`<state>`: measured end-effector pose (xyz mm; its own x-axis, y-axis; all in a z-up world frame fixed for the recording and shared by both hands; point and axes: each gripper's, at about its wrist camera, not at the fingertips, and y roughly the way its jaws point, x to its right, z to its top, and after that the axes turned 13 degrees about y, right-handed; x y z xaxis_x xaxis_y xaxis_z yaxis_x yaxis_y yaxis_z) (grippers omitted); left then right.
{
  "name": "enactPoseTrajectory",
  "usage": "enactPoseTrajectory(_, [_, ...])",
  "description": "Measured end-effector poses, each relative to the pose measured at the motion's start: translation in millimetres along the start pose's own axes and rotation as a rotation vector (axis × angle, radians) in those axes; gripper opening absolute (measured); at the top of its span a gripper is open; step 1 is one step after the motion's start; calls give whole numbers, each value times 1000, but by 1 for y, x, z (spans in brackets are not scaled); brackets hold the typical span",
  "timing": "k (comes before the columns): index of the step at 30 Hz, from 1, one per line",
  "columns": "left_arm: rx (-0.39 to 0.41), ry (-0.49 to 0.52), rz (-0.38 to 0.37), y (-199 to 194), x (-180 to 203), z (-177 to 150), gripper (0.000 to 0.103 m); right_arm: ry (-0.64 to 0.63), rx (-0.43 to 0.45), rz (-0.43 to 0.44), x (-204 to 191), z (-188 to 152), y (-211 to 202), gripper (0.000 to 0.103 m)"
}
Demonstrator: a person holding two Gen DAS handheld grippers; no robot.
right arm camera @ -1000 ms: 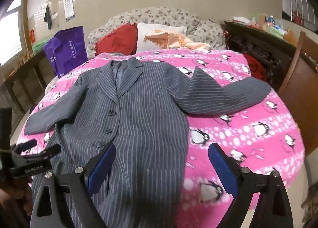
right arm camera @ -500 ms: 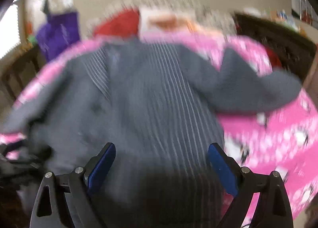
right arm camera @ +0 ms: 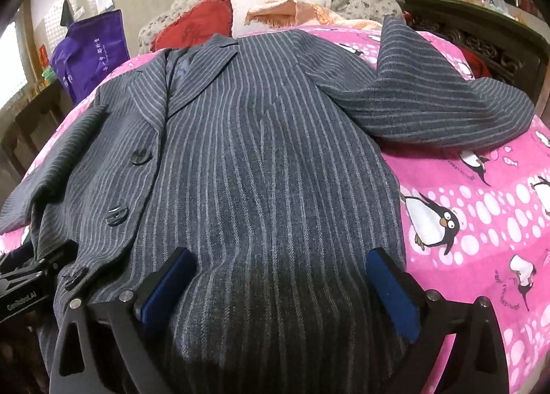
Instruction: Fold large clothes
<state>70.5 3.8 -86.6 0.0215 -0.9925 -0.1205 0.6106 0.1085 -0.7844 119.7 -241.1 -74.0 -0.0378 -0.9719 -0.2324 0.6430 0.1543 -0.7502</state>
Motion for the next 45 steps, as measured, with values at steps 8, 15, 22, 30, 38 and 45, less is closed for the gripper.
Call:
enactPoseTrajectory(8, [-18, -3, -21, -1, -3, 3, 103, -1, -8, -1, 1, 1, 1, 101])
enactPoseTrajectory(15, [80, -80, -11, -70, -90, -14, 103, 5, -130, -15, -2, 22, -22, 98])
enactPoseTrajectory(22, [33, -287, -8, -51, -200, -52, 101, -148, 105, 44, -17, -21, -74, 99])
enactPoseTrajectory(30, [133, -662, -187, -16, -263, -40, 92, -126, -23, 60, 1, -42, -35, 103])
enactPoseTrajectory(38, [57, -882, -156, 6, -305, -32, 6, -129, -10, 56, 0, -47, -38, 103])
enactPoseTrajectory(45, [251, -784, 255, -95, -364, -7, 5, -124, -15, 57, 0, -47, -38, 103])
